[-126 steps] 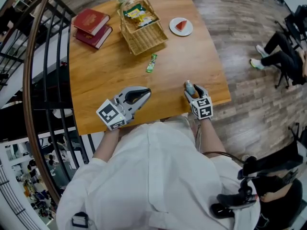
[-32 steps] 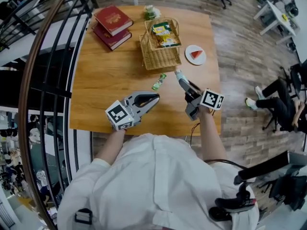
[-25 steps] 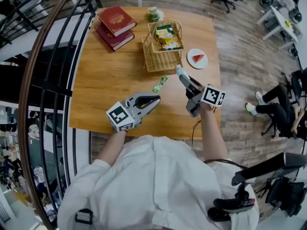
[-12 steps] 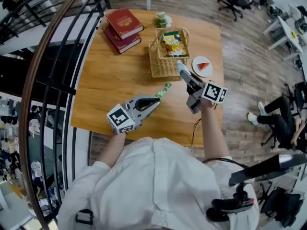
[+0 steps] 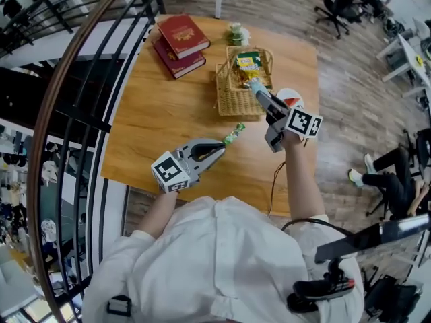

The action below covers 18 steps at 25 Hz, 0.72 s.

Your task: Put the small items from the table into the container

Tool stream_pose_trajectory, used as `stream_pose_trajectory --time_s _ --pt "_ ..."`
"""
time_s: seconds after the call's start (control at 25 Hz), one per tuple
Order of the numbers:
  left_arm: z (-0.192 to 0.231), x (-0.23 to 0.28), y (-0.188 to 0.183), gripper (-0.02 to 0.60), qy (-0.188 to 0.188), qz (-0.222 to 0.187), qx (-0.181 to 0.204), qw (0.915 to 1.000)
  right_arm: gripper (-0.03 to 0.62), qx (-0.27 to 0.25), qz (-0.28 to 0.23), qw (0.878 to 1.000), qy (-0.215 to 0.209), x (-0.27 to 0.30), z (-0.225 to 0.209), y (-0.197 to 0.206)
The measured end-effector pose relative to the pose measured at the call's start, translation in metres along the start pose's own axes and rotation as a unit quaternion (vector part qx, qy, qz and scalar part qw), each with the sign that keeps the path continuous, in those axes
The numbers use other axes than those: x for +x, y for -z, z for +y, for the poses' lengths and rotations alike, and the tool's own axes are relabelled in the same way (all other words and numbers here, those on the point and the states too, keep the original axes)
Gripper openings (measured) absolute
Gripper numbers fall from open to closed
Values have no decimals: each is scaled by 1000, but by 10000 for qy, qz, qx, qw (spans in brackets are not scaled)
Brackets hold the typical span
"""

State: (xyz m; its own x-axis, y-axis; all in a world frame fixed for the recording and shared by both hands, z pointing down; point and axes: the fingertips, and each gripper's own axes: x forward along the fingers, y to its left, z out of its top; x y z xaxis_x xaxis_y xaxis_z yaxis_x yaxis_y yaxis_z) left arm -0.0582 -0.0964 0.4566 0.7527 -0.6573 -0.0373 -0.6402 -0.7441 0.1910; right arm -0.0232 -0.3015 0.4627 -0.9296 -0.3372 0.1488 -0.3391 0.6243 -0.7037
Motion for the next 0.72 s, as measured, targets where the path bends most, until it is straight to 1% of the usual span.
stream_pose_trajectory --time_s 0.24,0.32,0.4,0.52,0.6,0.64,0.72 --pt "3 -8 -1 8 -171 40 -23 9998 196 -340 124 9993 52 24 3 -17" --pt "4 -11 -3 8 -226 33 -14 9997 196 -595 204 9979 185 32 3 -20" --pt "5 -15 -4 8 -271 36 -8 9996 196 -998 346 9937 376 42 2 -20" --pt "6 -19 -4 8 -347 44 -10 9994 195 -1585 590 9832 691 56 -5 -16" --pt "6 -22 -5 8 -387 37 -12 9992 194 -1988 721 9731 916 63 -10 -12" --pt "7 -23 -4 8 -402 37 -12 9992 193 -2231 789 9661 1030 67 -12 -11" --pt "8 -26 -1 8 -432 69 -17 9990 193 -2776 963 9478 1238 75 -15 -7"
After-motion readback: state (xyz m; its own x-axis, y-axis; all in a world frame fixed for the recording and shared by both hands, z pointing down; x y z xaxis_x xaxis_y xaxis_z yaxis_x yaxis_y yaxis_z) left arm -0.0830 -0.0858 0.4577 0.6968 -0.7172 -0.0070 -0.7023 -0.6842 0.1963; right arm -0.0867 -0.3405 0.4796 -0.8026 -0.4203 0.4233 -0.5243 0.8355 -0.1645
